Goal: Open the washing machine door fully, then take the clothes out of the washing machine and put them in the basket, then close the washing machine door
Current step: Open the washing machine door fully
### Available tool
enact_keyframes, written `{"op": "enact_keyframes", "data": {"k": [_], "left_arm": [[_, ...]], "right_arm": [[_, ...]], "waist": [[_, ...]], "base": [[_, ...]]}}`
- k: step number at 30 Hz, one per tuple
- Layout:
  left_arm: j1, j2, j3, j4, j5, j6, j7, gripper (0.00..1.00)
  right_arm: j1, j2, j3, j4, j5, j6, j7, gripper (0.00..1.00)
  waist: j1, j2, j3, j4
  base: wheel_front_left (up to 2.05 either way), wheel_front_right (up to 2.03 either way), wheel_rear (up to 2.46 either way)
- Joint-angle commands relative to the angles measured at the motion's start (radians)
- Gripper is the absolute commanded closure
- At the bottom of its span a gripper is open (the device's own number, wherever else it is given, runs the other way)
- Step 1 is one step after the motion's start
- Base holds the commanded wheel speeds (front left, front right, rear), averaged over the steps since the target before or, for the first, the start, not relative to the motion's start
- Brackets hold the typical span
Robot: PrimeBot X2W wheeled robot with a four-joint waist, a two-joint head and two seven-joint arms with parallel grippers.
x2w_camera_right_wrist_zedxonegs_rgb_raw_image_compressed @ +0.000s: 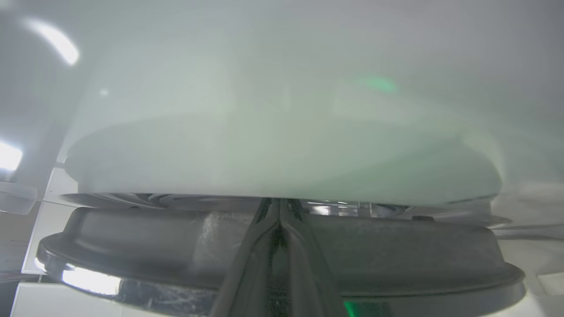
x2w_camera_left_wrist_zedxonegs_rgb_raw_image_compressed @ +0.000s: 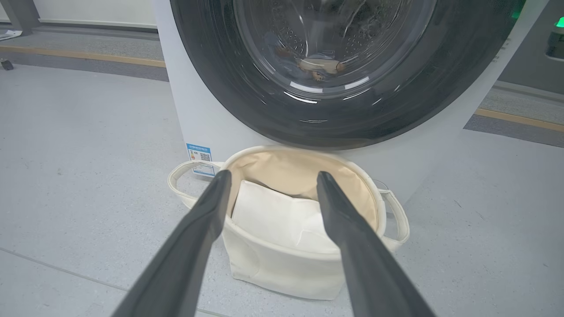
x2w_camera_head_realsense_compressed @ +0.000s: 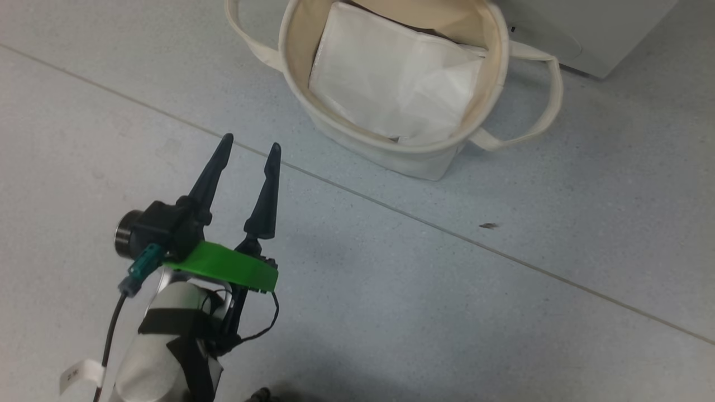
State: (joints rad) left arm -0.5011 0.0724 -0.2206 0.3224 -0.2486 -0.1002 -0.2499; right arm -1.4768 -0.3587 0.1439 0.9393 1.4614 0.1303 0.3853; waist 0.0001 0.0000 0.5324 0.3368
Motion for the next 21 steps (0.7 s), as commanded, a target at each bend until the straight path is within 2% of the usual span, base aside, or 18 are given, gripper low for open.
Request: {"op": "enact_keyframes", "data": {"k": [1,12,21], "left_arm": [[0.009,0.02,0.039,-0.034,0.009,-0.004,-0.012,0.0],[0.034,0.008,0.078,-0.012,0.025,-0.015,-0.012,0.0],[0.08,0.01,0.102,0.006,0.045,-0.021,-0.012,0.0]], "right_arm": [[-0.048,0.001,-0.002,-0.033,-0.004,0.0,-0.003,1.0],[0.076,0.047,0.074,-0.05,0.06,0.0,0.277,1.0],[0.302,0.121,0.136,-0.159,0.085,0.0,0.362,1.0]], "waist": [[-0.0001,0.0,0.004,0.005],[-0.0001,0.0,-0.065,-0.011],[-0.0001,0.0,-0.212,-0.033]], "base": [[0.0,0.0,0.0],[0.0,0.0,0.0],[0.0,0.0,0.0]]}}
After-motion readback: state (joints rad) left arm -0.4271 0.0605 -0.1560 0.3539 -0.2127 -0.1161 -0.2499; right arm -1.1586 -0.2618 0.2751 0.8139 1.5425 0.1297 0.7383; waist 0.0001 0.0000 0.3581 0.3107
